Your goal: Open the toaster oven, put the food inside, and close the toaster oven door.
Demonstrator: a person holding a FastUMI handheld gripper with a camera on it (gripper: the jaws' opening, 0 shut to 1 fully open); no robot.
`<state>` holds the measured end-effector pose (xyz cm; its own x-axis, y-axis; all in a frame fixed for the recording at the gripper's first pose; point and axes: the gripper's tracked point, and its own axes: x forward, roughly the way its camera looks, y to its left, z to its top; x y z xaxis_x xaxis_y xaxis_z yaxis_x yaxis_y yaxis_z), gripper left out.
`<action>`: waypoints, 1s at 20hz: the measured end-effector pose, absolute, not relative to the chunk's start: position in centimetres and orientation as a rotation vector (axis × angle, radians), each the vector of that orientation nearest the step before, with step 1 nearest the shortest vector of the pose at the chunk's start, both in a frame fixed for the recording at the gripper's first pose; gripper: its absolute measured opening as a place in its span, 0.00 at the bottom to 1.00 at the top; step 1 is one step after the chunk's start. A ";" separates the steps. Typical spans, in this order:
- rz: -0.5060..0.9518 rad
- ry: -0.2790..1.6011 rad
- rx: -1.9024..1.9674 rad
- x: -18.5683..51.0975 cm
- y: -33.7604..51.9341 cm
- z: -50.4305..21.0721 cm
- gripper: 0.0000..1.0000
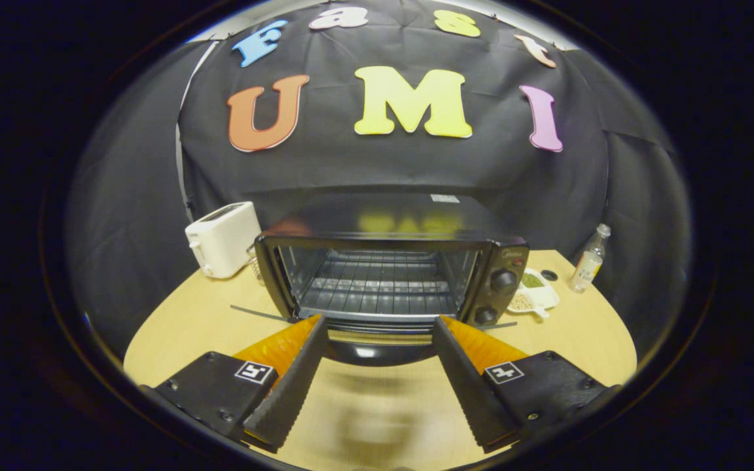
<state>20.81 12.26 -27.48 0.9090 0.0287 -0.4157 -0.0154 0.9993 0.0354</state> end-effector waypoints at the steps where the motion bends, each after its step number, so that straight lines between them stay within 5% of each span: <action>1: 0.024 0.446 0.026 20.1 12.2 -28.4 1.00; 20: 0.047 0.672 0.009 15.3 12.2 -38.3 1.00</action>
<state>15.26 12.23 -38.35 0.7814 0.0465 -0.6223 -0.0408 0.9989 0.0234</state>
